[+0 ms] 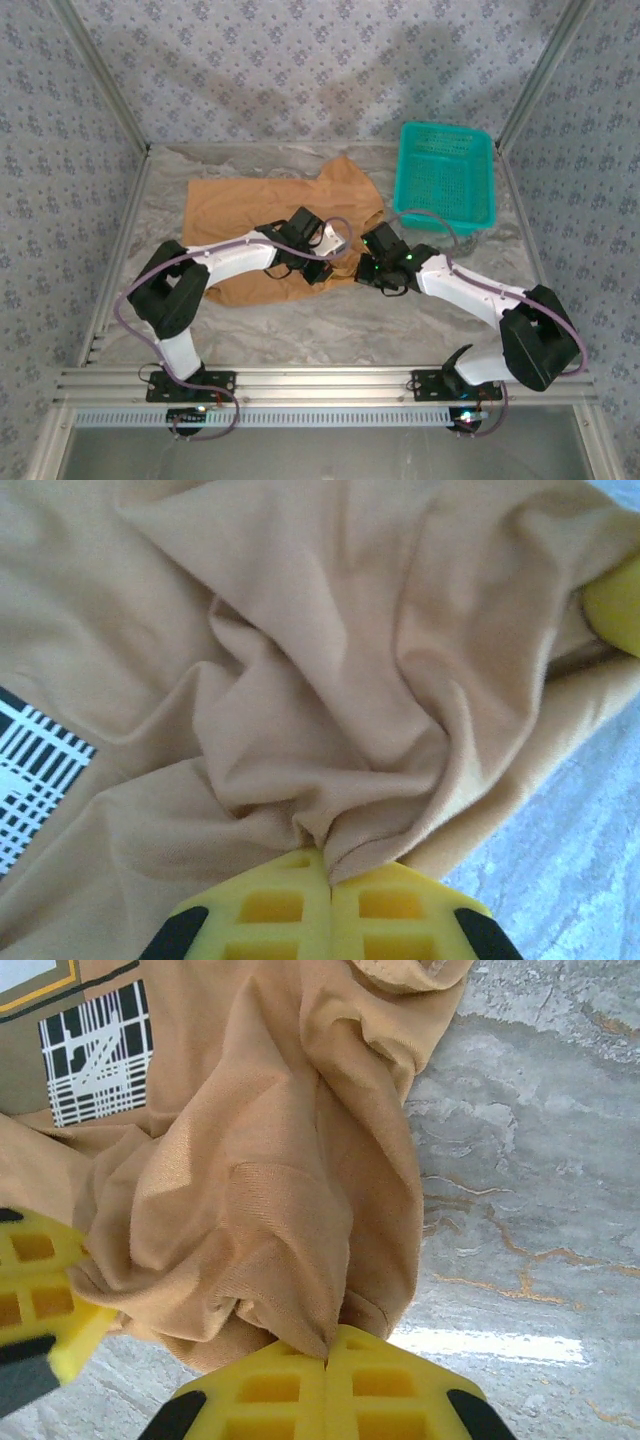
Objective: Fold the inside-out t-shirt
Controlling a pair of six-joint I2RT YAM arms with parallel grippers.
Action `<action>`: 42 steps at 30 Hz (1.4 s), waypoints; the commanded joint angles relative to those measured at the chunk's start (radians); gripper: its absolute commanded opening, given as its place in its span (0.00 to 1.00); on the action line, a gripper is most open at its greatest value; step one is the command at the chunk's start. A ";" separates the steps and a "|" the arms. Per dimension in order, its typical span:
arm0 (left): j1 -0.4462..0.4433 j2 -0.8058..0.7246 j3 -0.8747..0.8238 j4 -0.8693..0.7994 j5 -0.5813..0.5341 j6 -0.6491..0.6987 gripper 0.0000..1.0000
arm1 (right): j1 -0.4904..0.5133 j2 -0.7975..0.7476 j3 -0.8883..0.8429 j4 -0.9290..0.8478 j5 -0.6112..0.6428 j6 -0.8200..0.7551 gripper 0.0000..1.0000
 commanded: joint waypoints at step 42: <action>0.024 -0.163 -0.059 0.137 0.157 -0.212 0.00 | 0.068 0.130 0.111 0.099 0.065 0.027 0.21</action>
